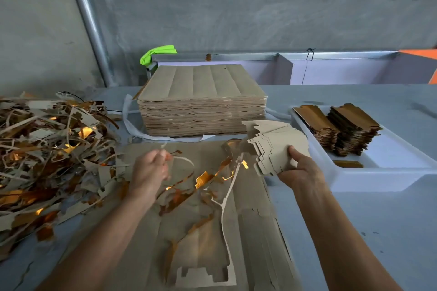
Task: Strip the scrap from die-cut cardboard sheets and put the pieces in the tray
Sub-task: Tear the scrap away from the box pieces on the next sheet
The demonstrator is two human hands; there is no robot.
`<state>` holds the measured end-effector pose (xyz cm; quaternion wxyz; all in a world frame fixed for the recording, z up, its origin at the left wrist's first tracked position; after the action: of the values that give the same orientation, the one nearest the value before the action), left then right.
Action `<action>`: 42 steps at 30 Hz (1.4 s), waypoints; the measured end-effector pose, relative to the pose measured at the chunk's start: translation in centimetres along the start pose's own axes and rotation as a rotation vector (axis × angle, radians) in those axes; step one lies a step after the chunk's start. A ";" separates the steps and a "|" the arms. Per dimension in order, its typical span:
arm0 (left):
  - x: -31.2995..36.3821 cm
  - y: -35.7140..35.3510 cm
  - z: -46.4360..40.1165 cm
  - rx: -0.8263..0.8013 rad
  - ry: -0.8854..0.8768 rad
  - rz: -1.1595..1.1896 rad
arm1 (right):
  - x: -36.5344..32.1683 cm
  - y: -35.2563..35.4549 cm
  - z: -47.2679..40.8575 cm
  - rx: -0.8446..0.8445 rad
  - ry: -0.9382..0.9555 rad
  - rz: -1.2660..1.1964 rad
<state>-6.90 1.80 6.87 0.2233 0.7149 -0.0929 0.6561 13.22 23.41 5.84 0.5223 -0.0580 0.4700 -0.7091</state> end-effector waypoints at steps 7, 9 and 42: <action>1.4 -4.5 2.8 -0.001 -0.322 -1.254 | 0.9 0.6 -0.6 -0.045 -0.057 0.108; 0.6 -9.5 6.2 -0.301 -0.625 -1.128 | 1.5 0.6 -0.8 -0.086 -0.074 0.126; -1.8 -11.8 6.9 -0.430 -0.078 0.345 | 5.5 1.2 2.0 -0.498 0.603 0.895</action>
<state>4.03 8.87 2.49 0.2515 0.6492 -0.3589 0.6217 12.71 17.83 3.80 0.5847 0.2287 0.7287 -0.2736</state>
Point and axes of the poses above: each hand's wrist, its own z-axis away from the middle knuckle, its own y-axis out of the back of the hand, x = y × z, the point moved 6 cm from there along -z, towards the middle knuckle, and after that the axes turned 4 degrees about -x, right-handed, at the moved point
